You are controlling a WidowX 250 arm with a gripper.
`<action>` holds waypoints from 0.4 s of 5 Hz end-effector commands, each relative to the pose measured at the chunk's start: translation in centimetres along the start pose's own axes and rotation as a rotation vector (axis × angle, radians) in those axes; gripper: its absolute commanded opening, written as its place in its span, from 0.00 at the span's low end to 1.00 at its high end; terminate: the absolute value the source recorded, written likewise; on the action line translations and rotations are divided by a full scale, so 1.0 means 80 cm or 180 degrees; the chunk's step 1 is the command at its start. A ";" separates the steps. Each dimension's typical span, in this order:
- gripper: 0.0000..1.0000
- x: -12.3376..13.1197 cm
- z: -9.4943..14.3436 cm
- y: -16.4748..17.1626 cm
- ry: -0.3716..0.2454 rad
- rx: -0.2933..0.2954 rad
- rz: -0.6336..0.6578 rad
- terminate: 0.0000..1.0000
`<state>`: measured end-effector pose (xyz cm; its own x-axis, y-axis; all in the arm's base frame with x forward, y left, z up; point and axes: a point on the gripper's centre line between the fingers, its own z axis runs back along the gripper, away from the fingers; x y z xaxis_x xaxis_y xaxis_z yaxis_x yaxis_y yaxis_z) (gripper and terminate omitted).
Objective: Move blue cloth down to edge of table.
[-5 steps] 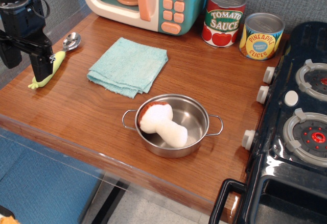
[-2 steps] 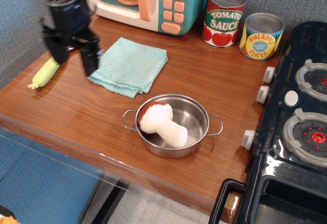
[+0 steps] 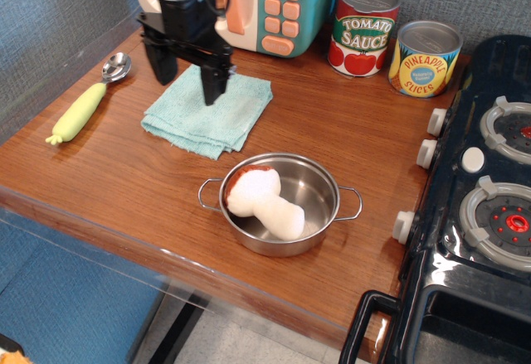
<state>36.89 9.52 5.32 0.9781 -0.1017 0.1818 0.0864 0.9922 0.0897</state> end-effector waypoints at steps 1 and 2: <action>1.00 0.010 -0.031 0.012 0.0086 0.0099 0.0127 0.00; 1.00 -0.011 -0.039 0.021 0.0210 0.0065 0.0149 0.00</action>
<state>36.94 10.86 1.13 0.9930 -0.0538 0.1053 0.0443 0.9949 0.0905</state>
